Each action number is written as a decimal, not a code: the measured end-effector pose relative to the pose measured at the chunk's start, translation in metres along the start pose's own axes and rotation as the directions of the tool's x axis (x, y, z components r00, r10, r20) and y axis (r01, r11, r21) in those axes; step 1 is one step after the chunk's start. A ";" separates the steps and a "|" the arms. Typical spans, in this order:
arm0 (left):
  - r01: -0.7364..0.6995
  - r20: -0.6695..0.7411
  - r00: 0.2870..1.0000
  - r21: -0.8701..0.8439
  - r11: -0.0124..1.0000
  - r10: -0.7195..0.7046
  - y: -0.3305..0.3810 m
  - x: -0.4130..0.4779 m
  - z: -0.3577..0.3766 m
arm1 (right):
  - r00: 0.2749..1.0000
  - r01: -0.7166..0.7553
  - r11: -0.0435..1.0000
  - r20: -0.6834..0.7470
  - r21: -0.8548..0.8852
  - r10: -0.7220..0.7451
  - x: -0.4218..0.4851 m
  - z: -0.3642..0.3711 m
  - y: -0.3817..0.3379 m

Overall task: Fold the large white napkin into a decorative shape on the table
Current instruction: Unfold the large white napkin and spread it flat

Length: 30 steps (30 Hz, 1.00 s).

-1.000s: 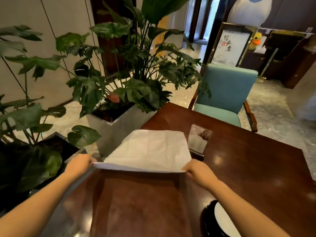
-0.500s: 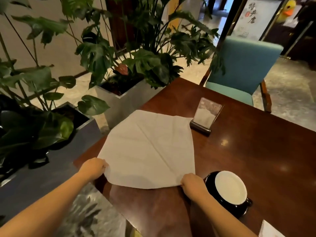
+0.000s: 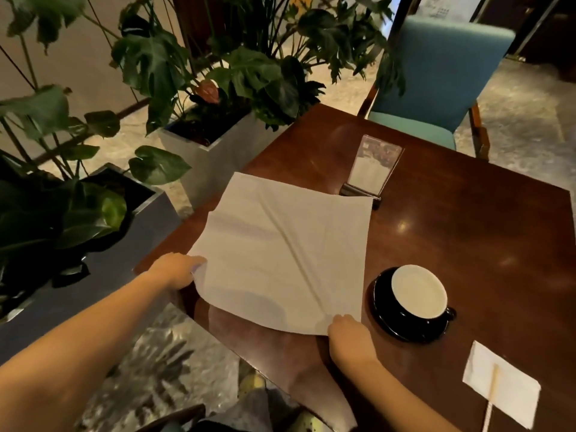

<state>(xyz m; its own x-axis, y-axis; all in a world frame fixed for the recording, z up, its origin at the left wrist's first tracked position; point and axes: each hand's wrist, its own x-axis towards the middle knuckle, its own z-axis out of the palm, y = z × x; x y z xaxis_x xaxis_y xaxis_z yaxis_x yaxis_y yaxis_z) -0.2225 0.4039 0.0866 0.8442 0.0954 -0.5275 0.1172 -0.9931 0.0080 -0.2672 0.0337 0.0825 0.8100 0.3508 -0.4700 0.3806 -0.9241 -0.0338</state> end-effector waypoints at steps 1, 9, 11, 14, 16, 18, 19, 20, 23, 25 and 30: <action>-0.018 0.023 1.000 -0.005 1.000 0.018 -0.001 0.001 -0.004 | 1.000 0.007 1.000 0.018 -0.004 -0.007 -0.003 0.003 -0.004; 0.004 0.128 0.991 0.152 0.988 -0.024 0.002 0.016 -0.024 | 0.996 0.002 0.987 0.089 0.159 -0.016 -0.002 -0.017 -0.032; -0.016 -0.016 1.000 0.098 0.995 0.018 0.010 0.026 -0.030 | 0.999 -0.043 0.938 0.002 0.344 0.045 0.019 -0.034 -0.033; -0.123 -0.255 0.962 -0.095 0.988 0.095 0.030 0.051 -0.033 | 0.962 -0.011 0.893 -0.240 0.450 0.133 0.067 -0.052 -0.043; -0.180 -0.291 0.949 -0.194 0.964 0.118 0.050 0.066 -0.026 | 0.937 -0.026 0.919 -0.310 0.393 0.159 0.105 -0.057 -0.061; -0.175 -0.294 0.950 -0.234 0.956 0.102 0.071 0.079 -0.011 | 0.938 -0.053 0.934 -0.303 0.354 0.168 0.140 -0.053 -0.082; -0.168 -0.304 0.948 -0.221 0.961 0.096 0.077 0.084 -0.001 | 0.944 -0.054 0.935 -0.287 0.351 0.162 0.154 -0.049 -0.093; -0.159 -0.315 0.944 -0.185 0.970 0.095 0.080 0.086 0.009 | 0.951 -0.044 0.940 -0.275 0.339 0.144 0.164 -0.045 -0.102; -0.134 -0.348 0.932 -0.061 0.989 0.105 0.073 0.095 0.033 | 0.966 -0.011 0.975 -0.250 0.221 0.067 0.182 -0.022 -0.110; -0.165 -0.390 0.911 -0.049 0.985 0.134 0.065 0.099 0.040 | 0.951 -0.005 0.981 -0.303 0.195 0.065 0.182 -0.011 -0.096; -0.231 -0.414 0.891 -0.067 0.971 0.183 0.062 0.098 0.037 | 0.894 -0.193 0.939 -0.345 0.284 0.288 0.180 -0.007 -0.043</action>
<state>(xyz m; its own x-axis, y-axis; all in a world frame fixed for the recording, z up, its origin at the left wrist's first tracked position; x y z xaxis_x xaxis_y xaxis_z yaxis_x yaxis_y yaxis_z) -0.1514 0.3491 0.0039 0.9908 -0.0684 -0.1168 -0.0458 -0.9814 0.1863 -0.1342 0.1376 0.0053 0.9870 0.0999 -0.1258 0.0747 -0.9787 -0.1913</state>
